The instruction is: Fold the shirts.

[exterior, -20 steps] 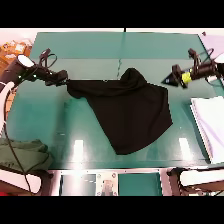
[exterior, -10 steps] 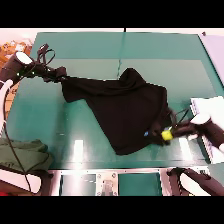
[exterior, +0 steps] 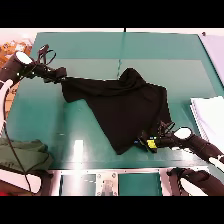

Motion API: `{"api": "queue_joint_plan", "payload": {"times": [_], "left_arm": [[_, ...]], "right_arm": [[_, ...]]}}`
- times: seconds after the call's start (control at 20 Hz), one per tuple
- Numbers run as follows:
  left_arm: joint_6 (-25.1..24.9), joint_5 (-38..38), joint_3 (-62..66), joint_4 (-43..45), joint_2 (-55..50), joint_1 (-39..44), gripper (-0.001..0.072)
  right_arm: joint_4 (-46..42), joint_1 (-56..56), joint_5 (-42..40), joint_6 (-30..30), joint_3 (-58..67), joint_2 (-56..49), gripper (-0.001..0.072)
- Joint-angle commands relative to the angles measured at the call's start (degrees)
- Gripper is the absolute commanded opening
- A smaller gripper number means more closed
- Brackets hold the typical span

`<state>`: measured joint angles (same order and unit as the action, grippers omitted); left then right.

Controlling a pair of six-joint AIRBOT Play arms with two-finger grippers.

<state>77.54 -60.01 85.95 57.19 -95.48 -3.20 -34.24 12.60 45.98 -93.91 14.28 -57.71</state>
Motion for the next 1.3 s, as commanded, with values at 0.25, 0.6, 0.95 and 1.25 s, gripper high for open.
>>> {"api": "queue_joint_plan", "payload": {"times": [0.25,0.6,0.95,1.25], "left_arm": [[2.12,-14.75,6.56,1.75,0.15,-8.79,0.0021],[4.7,-26.91,6.47,7.02,3.67,-9.73,0.002],[6.21,-25.0,7.08,6.54,25.75,-9.73,0.0021],[5.92,-3.08,16.87,4.79,53.22,-9.73,0.002]], "right_arm": [[-8.76,-19.17,5.18,9.68,12.76,-1.57,0.0016],[-10.8,-29.97,19.71,14.91,36.28,-1.55,0.0015],[-10.8,-31.65,27.45,10.91,65.68,-0.28,0.0015],[-10.84,-31.65,29.18,4.63,97.55,2.05,0.0015]]}}
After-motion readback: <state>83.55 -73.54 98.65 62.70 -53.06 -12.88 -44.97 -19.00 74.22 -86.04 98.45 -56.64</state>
